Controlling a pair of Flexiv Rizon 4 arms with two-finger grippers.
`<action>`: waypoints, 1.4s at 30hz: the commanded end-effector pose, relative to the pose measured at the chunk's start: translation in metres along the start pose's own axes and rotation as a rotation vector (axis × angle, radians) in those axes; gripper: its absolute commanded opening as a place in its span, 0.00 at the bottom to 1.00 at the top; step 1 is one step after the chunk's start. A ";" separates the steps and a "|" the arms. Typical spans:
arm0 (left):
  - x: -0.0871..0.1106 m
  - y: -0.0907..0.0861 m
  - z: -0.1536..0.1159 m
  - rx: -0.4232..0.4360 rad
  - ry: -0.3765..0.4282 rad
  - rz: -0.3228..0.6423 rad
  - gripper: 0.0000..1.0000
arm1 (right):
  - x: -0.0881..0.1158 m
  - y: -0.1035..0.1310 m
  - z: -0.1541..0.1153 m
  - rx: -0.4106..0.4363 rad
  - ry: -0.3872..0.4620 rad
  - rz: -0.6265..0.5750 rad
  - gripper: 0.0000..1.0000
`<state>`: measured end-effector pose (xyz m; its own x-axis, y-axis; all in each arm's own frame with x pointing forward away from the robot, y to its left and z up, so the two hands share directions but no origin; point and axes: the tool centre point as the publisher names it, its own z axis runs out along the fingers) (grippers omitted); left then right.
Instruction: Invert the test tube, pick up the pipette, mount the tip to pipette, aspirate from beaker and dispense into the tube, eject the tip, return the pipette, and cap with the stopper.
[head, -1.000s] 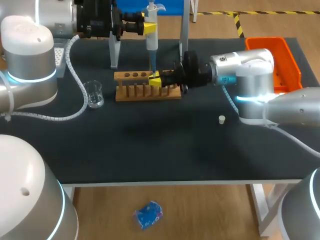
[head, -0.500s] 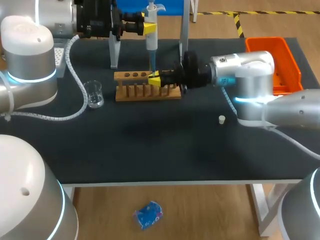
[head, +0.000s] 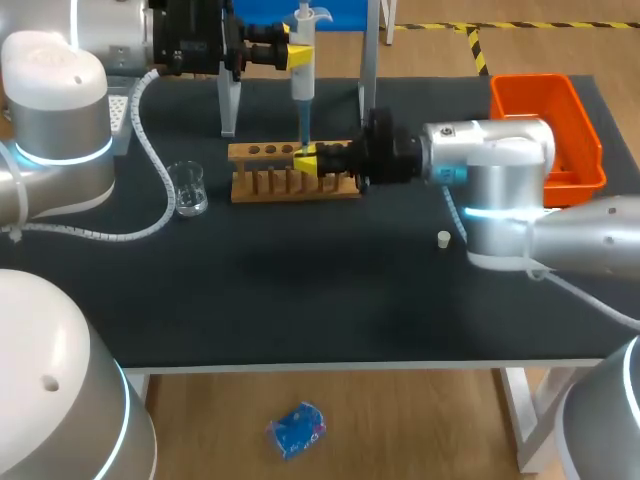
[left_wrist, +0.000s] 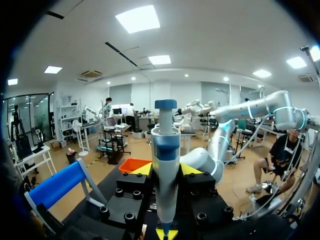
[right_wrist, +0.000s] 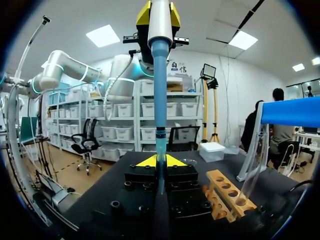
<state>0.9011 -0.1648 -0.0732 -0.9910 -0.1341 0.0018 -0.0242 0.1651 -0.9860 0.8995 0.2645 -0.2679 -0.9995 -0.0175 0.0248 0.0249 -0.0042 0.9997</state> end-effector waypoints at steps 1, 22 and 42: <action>0.000 0.011 0.001 -0.002 0.003 -0.001 0.00 | 0.011 0.016 -0.002 -0.006 -0.134 0.000 0.00; 0.000 0.011 0.001 -0.002 0.003 -0.001 0.00 | 0.015 0.021 -0.014 0.005 -0.099 -0.025 1.00; 0.000 0.011 0.001 -0.002 0.003 -0.001 0.00 | 0.025 0.013 -0.071 0.073 0.016 -0.117 1.00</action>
<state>0.9007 -0.1640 -0.0845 -0.9911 -0.1333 0.0035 -0.0260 0.1669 -0.9856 0.8795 0.2034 -0.2514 -0.9961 -0.0195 -0.0863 -0.0875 0.0748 0.9934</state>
